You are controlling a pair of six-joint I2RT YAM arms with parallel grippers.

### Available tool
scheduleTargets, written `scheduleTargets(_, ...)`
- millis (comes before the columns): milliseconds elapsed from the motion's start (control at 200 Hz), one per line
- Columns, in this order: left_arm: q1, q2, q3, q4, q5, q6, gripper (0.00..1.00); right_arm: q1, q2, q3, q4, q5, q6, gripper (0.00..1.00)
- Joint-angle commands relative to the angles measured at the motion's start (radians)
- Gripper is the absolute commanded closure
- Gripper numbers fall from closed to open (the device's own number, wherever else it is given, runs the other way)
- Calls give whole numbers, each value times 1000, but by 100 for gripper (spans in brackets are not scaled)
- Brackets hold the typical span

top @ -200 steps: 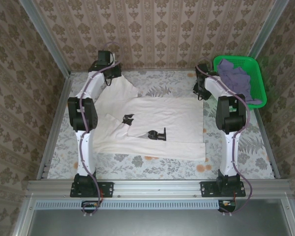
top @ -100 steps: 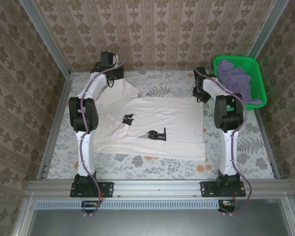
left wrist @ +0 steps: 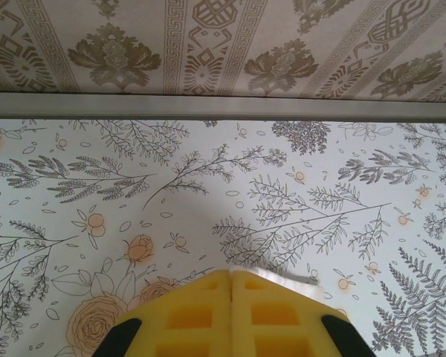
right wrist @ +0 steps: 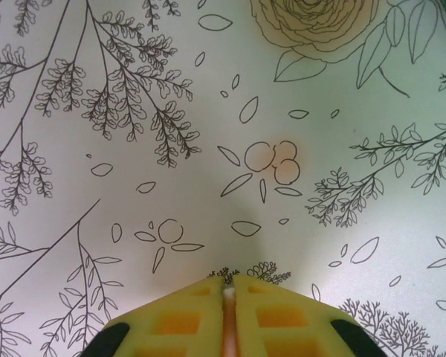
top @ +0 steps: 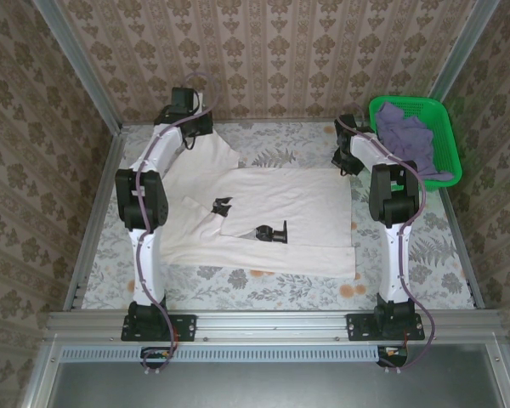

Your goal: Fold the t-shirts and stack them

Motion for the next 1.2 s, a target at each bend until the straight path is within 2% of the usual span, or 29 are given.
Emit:
scheduleTargets(0,-3,-58,-31,13,9,30,100,-6,32,15,-19,-17,-26,92)
scheduleTargets(320,11,-136,-155,0,44,90,100,26,-135,-148,112,-93,-180,100)
scheduleTargets(650,37,-321,-318,-12,120,169,100,39,-422,-462,270,-151,-353,100)
scheduleTargets(935,48,-575,-615,2,63,129,100,42,-637,-696,317,-215,-436,100)
scheduleTargets(1195,74,-830,-905,27,-82,10,100,42,-780,-866,325,-253,-496,100)
